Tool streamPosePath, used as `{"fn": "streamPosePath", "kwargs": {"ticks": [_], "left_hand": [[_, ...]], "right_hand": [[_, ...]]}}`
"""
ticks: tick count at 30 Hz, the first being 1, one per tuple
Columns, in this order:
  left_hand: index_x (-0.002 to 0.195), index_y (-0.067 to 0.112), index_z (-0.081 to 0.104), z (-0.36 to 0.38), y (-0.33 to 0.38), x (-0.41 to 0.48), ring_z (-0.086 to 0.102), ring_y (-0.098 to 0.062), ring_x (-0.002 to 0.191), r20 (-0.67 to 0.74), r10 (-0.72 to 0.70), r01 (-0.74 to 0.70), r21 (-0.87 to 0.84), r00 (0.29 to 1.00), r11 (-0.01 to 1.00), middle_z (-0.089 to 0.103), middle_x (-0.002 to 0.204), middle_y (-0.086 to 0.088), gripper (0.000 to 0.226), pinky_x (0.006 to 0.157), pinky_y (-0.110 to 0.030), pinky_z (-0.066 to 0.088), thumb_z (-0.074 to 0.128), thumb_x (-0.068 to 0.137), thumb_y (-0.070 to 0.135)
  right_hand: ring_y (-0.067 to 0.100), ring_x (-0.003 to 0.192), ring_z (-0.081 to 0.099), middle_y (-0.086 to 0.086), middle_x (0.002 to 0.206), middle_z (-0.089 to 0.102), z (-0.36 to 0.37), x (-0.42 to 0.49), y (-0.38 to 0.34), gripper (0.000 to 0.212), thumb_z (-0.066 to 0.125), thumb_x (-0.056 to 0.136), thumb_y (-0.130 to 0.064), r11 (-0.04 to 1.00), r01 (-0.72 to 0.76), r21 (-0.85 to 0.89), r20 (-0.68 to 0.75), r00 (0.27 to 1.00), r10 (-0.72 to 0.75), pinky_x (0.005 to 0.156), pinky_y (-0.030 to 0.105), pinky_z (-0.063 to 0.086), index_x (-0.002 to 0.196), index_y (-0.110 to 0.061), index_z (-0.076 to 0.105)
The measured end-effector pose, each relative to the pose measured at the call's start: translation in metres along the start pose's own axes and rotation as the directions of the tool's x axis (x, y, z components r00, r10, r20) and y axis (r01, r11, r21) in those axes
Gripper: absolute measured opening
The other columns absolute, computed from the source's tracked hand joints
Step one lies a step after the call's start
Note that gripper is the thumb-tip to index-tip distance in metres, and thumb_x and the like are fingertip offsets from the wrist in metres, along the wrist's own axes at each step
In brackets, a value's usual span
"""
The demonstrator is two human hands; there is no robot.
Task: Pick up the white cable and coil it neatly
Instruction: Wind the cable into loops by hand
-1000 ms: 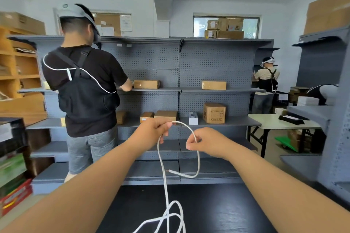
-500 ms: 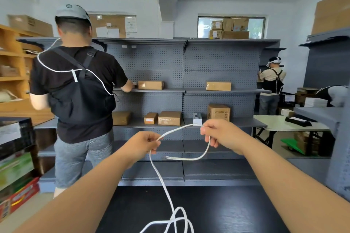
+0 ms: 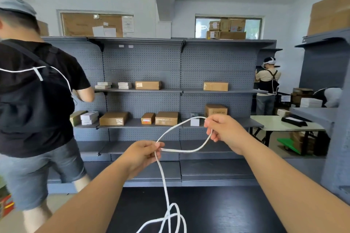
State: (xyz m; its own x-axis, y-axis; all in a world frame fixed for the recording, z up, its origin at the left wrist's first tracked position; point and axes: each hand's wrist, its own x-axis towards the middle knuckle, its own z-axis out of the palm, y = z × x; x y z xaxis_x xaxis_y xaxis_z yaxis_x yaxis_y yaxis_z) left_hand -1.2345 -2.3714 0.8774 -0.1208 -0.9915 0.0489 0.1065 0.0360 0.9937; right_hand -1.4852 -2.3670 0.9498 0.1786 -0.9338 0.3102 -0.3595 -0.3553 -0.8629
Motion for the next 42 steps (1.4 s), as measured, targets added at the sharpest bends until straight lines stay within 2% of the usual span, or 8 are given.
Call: {"fn": "streamPosePath", "kwargs": {"ticks": [11, 17, 21, 25, 28, 35, 38, 42], "left_hand": [[0.084, 0.013, 0.054, 0.031, 0.010, -0.001, 0.064, -0.009, 0.052, -0.148, 0.125, -0.144, -0.121, 0.981, 0.982, 0.071, 0.083, -0.006, 0.027, 0.052, -0.019, 0.053, 0.036, 0.100, 0.025], [0.092, 0.006, 0.060, 0.031, 0.009, 0.005, 0.066, -0.009, 0.061, -0.215, 0.218, -0.264, -0.215, 0.952, 0.940, 0.066, 0.080, -0.009, 0.037, 0.062, -0.017, 0.055, 0.031, 0.101, 0.027], [0.097, 0.001, 0.060, 0.029, 0.015, 0.004, 0.064, -0.019, 0.082, -0.169, 0.178, -0.224, -0.312, 0.969, 0.923, 0.065, 0.088, -0.012, 0.025, 0.077, -0.022, 0.056, 0.036, 0.099, 0.008], [0.110, 0.001, 0.059, 0.026, 0.012, 0.002, 0.064, -0.016, 0.087, -0.169, 0.216, -0.238, -0.121, 0.962, 0.964, 0.065, 0.094, -0.009, 0.024, 0.076, -0.016, 0.056, 0.038, 0.097, -0.002], [0.108, 0.007, 0.061, 0.021, 0.012, 0.002, 0.060, -0.013, 0.072, -0.192, 0.250, -0.249, 0.028, 0.949, 0.968, 0.067, 0.089, -0.003, 0.023, 0.067, -0.015, 0.054, 0.042, 0.096, 0.002], [0.094, 0.029, 0.066, 0.016, 0.021, -0.002, 0.054, -0.009, 0.079, -0.196, 0.369, -0.265, 0.413, 0.908, 0.871, 0.068, 0.089, 0.007, 0.023, 0.071, -0.019, 0.040, 0.048, 0.096, 0.015], [0.099, 0.027, 0.062, 0.016, 0.029, -0.002, 0.058, -0.003, 0.086, -0.168, 0.376, -0.276, 0.429, 0.911, 0.860, 0.069, 0.086, 0.010, 0.018, 0.075, -0.017, 0.038, 0.049, 0.096, 0.016], [0.087, 0.018, 0.057, 0.018, 0.039, -0.001, 0.063, -0.012, 0.072, -0.177, 0.374, -0.299, 0.345, 0.910, 0.890, 0.069, 0.074, 0.005, 0.014, 0.084, -0.032, 0.049, 0.051, 0.093, 0.006]], "right_hand": [[0.013, 0.055, 0.049, 0.007, 0.071, 0.057, 0.021, -0.001, 0.020, 0.022, 0.043, 0.098, -0.014, 0.969, -0.086, 0.231, -0.034, 0.995, 0.096, 0.052, 0.020, 0.044, 0.082, -0.008, 0.057], [0.014, 0.057, 0.051, 0.008, 0.072, 0.057, 0.036, -0.002, 0.029, 0.022, 0.043, 0.098, -0.015, 0.921, -0.137, 0.364, -0.062, 0.983, 0.170, 0.055, 0.022, 0.046, 0.082, -0.008, 0.056], [0.015, 0.059, 0.051, 0.009, 0.072, 0.056, 0.045, -0.004, 0.032, 0.022, 0.043, 0.098, -0.015, 0.882, -0.161, 0.442, -0.087, 0.971, 0.221, 0.058, 0.023, 0.048, 0.082, -0.007, 0.055], [0.016, 0.062, 0.052, 0.010, 0.075, 0.056, 0.052, -0.005, 0.034, 0.020, 0.044, 0.098, -0.016, 0.857, -0.189, 0.479, -0.084, 0.962, 0.259, 0.061, 0.025, 0.049, 0.084, -0.007, 0.056], [0.017, 0.063, 0.053, 0.010, 0.076, 0.058, 0.057, -0.007, 0.035, 0.020, 0.044, 0.098, -0.017, 0.852, -0.211, 0.480, -0.051, 0.962, 0.267, 0.061, 0.025, 0.049, 0.084, -0.008, 0.056], [0.011, 0.065, 0.051, 0.004, 0.090, 0.068, 0.060, -0.009, 0.039, 0.016, 0.048, 0.096, -0.016, 0.921, -0.301, 0.248, 0.079, 0.954, 0.291, 0.059, 0.019, 0.047, 0.090, -0.011, 0.062], [0.011, 0.071, 0.051, 0.001, 0.090, 0.067, 0.061, -0.007, 0.039, 0.016, 0.050, 0.095, -0.015, 0.933, -0.295, 0.209, 0.090, 0.955, 0.282, 0.063, 0.018, 0.046, 0.087, -0.014, 0.064], [0.012, 0.076, 0.054, 0.006, 0.097, 0.064, 0.062, -0.004, 0.034, 0.018, 0.053, 0.091, -0.006, 0.928, -0.294, 0.230, 0.107, 0.955, 0.276, 0.067, 0.018, 0.047, 0.108, -0.006, 0.060]]}}
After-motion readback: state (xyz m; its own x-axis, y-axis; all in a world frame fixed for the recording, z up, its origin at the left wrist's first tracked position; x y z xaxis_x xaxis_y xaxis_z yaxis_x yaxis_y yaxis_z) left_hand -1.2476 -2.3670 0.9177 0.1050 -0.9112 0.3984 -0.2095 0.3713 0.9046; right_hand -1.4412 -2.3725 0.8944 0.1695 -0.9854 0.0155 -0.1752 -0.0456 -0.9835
